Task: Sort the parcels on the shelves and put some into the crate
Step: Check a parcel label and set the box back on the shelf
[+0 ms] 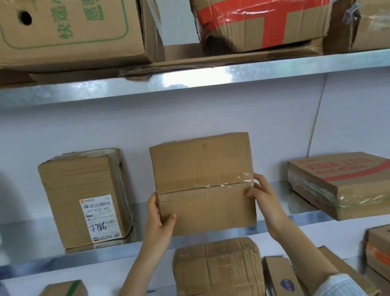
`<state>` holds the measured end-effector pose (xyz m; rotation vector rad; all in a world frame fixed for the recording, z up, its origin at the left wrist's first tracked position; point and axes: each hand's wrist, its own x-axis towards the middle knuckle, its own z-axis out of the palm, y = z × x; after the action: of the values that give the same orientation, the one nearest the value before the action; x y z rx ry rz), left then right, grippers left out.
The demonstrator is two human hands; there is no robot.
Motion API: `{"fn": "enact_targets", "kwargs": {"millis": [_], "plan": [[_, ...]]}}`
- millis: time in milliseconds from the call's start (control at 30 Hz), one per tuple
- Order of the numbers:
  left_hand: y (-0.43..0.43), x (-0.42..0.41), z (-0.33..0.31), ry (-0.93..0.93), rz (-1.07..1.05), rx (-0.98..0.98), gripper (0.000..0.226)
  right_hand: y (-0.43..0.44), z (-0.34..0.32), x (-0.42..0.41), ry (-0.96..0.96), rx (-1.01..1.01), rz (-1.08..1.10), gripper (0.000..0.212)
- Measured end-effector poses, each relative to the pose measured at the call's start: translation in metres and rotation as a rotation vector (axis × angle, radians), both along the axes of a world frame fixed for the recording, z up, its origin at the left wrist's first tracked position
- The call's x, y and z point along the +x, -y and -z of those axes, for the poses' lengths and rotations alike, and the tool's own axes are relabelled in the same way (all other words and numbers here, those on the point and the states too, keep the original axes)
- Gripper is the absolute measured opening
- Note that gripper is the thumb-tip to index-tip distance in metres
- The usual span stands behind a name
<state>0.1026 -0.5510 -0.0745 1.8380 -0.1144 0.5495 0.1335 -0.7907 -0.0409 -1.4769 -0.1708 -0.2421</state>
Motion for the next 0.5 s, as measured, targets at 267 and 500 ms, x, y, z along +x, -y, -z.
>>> {"fn": "enact_targets", "kwargs": {"millis": [267, 500], "plan": [[-0.008, 0.018, 0.012, -0.071, 0.002, -0.109, 0.053, -0.007, 0.018, 0.016, 0.000, 0.007, 0.051, 0.045], [-0.030, 0.040, -0.026, -0.105, -0.112, -0.244, 0.043, 0.009, -0.008, 0.028, 0.011, 0.083, 0.154, 0.030]]}}
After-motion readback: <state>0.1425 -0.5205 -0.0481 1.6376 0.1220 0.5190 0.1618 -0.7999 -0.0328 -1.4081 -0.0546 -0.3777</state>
